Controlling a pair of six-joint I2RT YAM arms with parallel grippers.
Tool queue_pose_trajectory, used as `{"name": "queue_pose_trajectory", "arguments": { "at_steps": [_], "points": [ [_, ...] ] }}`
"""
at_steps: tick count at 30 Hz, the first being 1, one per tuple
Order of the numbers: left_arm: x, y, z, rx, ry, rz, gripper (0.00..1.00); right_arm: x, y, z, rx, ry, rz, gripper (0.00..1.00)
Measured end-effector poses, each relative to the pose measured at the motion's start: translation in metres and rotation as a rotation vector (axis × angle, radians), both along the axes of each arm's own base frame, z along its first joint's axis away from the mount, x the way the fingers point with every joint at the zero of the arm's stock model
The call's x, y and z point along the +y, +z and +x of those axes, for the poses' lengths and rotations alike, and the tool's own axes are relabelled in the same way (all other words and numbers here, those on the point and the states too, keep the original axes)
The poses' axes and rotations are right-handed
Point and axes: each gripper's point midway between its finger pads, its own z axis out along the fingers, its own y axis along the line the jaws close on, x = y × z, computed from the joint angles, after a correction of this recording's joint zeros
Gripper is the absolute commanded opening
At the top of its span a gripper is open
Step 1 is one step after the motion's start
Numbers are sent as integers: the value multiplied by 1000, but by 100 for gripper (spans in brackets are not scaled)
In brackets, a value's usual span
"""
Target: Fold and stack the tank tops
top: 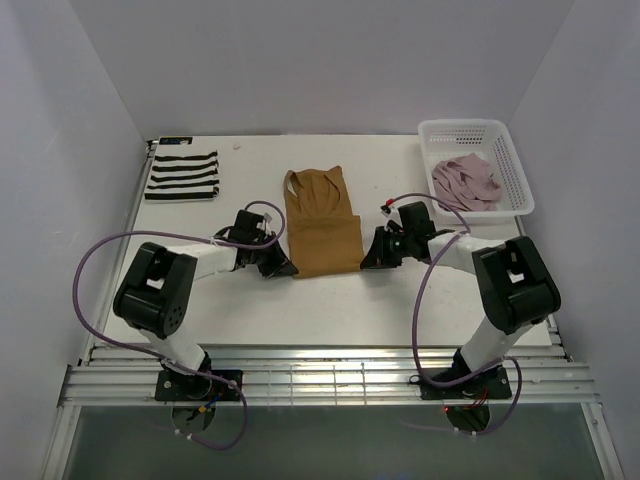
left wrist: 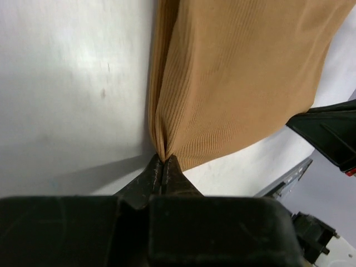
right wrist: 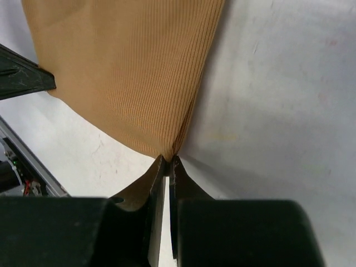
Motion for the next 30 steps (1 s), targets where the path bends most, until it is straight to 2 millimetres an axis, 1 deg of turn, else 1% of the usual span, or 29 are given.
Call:
{"name": "queue_pose_trajectory", "arguments": {
  "at_steps": [2, 4, 7, 9, 11, 15, 19, 22, 24, 26, 28, 30],
  "points": [
    [0, 4, -19, 9, -9, -7, 0, -4, 9, -13, -8, 8, 4, 8],
    [-3, 13, -36, 6, -21, -20, 0, -7, 22, -26, -28, 22, 18, 8],
    [-10, 38, -58, -27, -45, -56, 0, -12, 40, -45, -49, 34, 34, 8],
    [-17, 59, -66, -61, -62, -87, 0, -15, 52, -54, -62, 37, 41, 8],
    [-20, 79, -73, -89, -65, -117, 0, -18, 64, -61, -76, 37, 45, 8],
    [-18, 101, -78, -104, -44, -138, 0, -21, 82, -69, -85, 46, 43, 8],
    [-20, 117, -72, -104, -24, -140, 0, -18, 104, -62, -110, 59, 50, 8],
    [-22, 129, -61, -121, -5, -133, 0, -11, 127, -49, -142, 71, 72, 8],
    [-21, 137, -52, -138, 15, -133, 0, -5, 141, -36, -160, 82, 92, 8],
    [-17, 145, -40, -152, 41, -134, 0, 1, 150, -22, -171, 92, 110, 8],
    [-11, 151, -24, -163, 74, -135, 0, 7, 156, -10, -175, 102, 121, 8],
    [-6, 151, -9, -165, 103, -132, 0, 12, 159, 2, -175, 109, 130, 8]
  ]
}}
